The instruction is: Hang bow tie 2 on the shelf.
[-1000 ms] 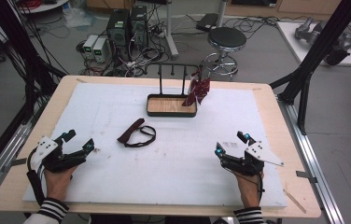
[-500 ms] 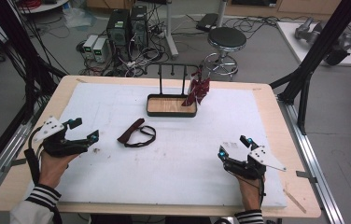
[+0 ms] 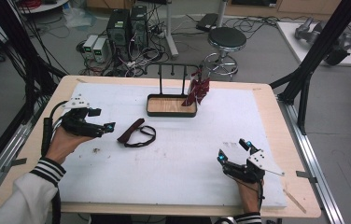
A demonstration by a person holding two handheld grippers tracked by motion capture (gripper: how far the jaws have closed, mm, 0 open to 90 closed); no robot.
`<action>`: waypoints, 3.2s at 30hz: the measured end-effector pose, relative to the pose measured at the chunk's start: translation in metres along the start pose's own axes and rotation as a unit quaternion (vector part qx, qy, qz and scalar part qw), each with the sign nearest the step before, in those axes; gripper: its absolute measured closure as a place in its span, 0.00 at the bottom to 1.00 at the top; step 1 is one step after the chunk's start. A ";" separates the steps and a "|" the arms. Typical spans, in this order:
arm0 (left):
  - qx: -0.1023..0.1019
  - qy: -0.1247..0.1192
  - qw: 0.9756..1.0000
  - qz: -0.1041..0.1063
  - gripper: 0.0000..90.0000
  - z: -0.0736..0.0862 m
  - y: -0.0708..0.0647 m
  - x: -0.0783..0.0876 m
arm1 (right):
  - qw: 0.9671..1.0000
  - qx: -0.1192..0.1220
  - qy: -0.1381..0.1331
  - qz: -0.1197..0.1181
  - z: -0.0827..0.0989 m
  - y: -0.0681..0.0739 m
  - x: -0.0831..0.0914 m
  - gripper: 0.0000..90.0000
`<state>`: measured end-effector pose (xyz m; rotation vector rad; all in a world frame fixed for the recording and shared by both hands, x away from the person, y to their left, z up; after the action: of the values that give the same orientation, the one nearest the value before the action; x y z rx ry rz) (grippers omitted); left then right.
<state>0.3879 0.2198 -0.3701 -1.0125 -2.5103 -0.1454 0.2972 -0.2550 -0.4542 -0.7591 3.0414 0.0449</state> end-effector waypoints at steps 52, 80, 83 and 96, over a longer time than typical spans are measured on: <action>0.042 0.235 0.971 0.025 0.33 0.029 0.007 -0.107 | 0.999 0.010 -0.050 0.001 0.002 0.004 0.010 0.12; 0.015 0.267 0.963 0.014 0.77 0.033 -0.006 -0.117 | 0.999 0.015 -0.052 0.001 0.002 0.004 0.010 0.12; 0.013 0.260 0.966 0.007 0.78 0.032 -0.007 -0.117 | 0.999 0.012 -0.052 0.000 0.001 0.003 0.011 0.12; -0.008 0.243 0.970 0.006 0.81 0.029 -0.011 -0.111 | 0.999 0.012 -0.053 0.001 0.001 0.003 0.010 0.12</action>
<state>0.4417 0.1481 -0.4427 -0.8723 -2.0585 -0.3625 0.2866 -0.2571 -0.4556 -0.7287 2.9374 0.0480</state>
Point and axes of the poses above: each handheld gripper's, and its own axes: x roughly backward along the jaws, z roughly out of its underside, y roughly to its left, the point moved 4 cm from there along -x, roughly forward along the jaws, and after that the axes turned 7 degrees about -y, right-handed, at the moved point
